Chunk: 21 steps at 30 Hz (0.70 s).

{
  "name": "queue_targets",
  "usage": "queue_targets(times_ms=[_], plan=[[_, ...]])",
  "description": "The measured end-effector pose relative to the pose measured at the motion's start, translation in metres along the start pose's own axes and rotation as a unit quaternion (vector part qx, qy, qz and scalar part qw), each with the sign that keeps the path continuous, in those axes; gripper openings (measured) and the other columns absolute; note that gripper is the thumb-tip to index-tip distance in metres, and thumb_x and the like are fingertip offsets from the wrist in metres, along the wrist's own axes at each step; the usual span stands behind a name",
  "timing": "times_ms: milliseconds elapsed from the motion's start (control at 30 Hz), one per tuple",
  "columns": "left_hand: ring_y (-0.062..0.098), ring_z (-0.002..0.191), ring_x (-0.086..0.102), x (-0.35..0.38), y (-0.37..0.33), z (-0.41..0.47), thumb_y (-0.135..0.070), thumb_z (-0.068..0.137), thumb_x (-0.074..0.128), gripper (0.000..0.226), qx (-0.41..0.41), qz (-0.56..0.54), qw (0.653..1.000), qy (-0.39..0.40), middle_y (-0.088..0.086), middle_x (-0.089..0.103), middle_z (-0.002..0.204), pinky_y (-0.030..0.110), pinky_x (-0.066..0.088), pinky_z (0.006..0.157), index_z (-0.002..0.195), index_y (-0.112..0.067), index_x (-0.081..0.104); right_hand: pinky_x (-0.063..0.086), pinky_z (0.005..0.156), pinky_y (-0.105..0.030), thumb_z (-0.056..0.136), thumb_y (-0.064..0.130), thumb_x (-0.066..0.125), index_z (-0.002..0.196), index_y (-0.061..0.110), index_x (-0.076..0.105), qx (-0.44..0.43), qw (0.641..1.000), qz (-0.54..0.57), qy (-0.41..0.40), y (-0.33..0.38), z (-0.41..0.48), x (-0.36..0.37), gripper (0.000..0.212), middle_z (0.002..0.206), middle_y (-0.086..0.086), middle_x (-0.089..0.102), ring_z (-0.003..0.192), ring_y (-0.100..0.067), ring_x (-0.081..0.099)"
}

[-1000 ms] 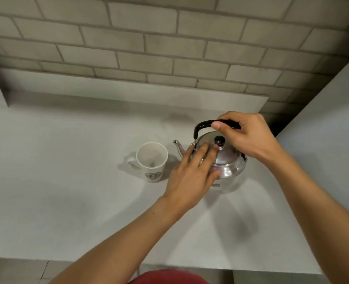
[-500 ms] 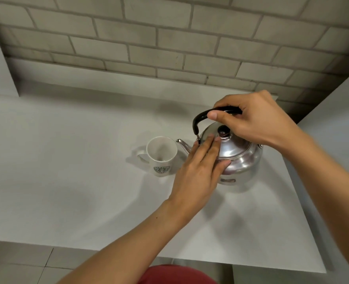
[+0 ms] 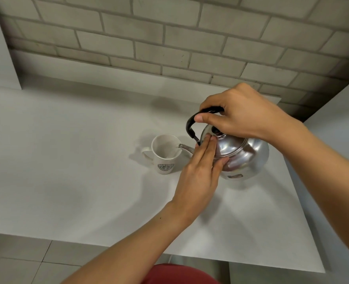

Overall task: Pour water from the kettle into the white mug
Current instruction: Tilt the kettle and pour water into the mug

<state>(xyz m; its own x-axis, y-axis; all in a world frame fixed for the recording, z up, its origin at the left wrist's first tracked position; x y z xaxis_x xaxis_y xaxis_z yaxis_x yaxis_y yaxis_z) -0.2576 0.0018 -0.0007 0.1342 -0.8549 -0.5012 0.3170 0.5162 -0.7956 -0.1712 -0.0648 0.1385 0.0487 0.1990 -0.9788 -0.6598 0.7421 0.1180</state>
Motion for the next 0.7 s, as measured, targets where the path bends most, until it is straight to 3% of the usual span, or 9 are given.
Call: queue_targets(times_ms=[100,267,533,700], plan=[[0.017,0.153,0.03,0.0,-0.002,0.0,-0.025,0.107,0.053,0.054,0.003,-0.024,1.0,-0.016,0.009,0.035,0.165,0.008,0.017,0.117,0.156,-0.005,0.037,0.05,0.066,-0.037,0.096,0.055,0.058,0.109,0.022,0.08,-0.007,1.0,-0.011,0.006,0.006,0.004,-0.003,0.041,0.084,0.0,0.079,0.064,-0.017,0.052],[0.009,0.153,0.027,0.001,-0.004,0.002,-0.028,0.108,0.052,0.055,-0.004,-0.067,0.997,-0.032,0.003,0.035,0.166,0.006,0.017,0.116,0.158,-0.012,0.034,0.045,0.064,-0.034,0.095,0.055,0.061,0.107,0.025,0.08,-0.01,1.0,-0.018,0.018,0.011,0.008,-0.008,0.037,0.08,0.003,0.075,0.064,-0.014,0.048],[0.008,0.152,0.031,0.001,-0.01,0.005,-0.03,0.108,0.052,0.056,-0.007,-0.091,0.995,-0.042,0.001,0.036,0.165,0.005,0.02,0.114,0.159,-0.015,0.035,0.042,0.064,-0.032,0.095,0.054,0.063,0.106,0.027,0.079,-0.015,0.999,-0.024,0.031,0.014,0.009,-0.014,0.034,0.067,0.014,0.054,0.068,-0.018,0.051],[0.008,0.151,0.032,0.001,-0.014,0.006,-0.031,0.107,0.053,0.056,-0.01,-0.111,0.993,-0.042,0.001,0.037,0.165,0.009,0.024,0.116,0.158,-0.015,0.035,0.052,0.067,-0.038,0.095,0.053,0.063,0.106,0.027,0.08,-0.022,0.999,-0.029,0.034,0.017,0.011,-0.016,0.033,0.075,0.005,0.07,0.072,-0.022,0.056]])
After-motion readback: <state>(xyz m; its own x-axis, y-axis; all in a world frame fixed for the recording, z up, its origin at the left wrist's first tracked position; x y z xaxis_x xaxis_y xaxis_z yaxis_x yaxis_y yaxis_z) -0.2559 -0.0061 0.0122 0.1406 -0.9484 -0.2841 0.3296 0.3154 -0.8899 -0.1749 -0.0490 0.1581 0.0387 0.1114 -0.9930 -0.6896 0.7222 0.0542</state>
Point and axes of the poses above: each hand's wrist, its own z-axis towards the middle knuckle, its own x-axis out of the palm, y = z × x, the point moved 5 cm from there along z, towards the middle knuckle
